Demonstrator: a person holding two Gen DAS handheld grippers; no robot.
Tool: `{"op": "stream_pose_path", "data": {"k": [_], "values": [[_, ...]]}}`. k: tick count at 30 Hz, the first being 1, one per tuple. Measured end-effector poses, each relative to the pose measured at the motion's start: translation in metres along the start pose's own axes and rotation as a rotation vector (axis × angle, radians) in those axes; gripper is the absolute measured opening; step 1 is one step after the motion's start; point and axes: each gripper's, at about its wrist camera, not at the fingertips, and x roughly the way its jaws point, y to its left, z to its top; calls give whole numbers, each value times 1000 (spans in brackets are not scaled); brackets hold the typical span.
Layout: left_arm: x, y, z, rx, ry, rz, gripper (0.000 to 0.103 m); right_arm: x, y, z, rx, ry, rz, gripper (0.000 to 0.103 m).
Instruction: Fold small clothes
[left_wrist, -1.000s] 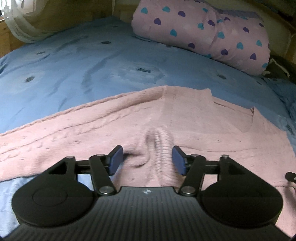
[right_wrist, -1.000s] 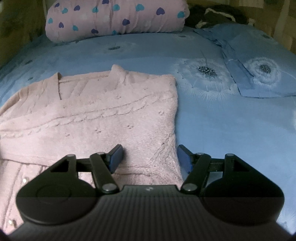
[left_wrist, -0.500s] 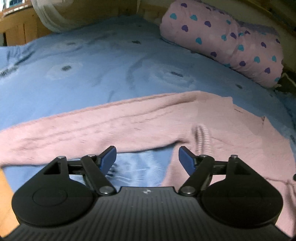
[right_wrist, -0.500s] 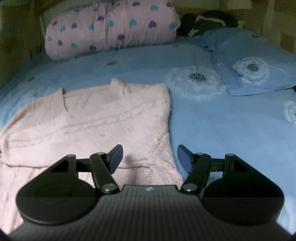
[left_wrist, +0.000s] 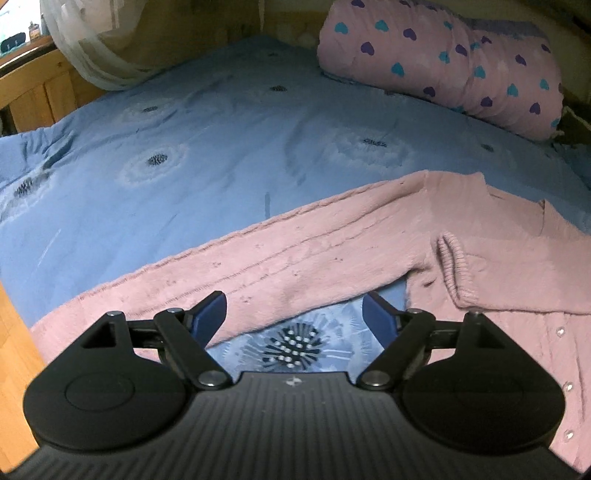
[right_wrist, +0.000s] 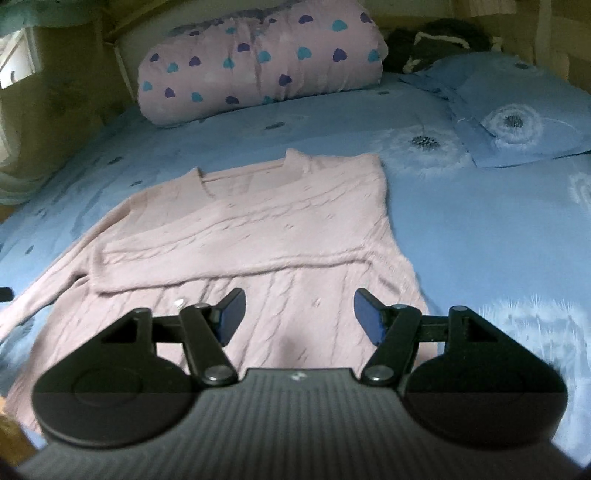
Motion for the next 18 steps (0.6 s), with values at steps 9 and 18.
{"op": "stream_pose_path", "data": {"k": [9, 18], "values": [[2, 18, 25, 139, -6, 12, 88, -22, 20, -32, -1, 31, 24, 67], [29, 14, 7, 256, 76, -41, 89, -12, 31, -55, -12, 101, 10, 67]]}}
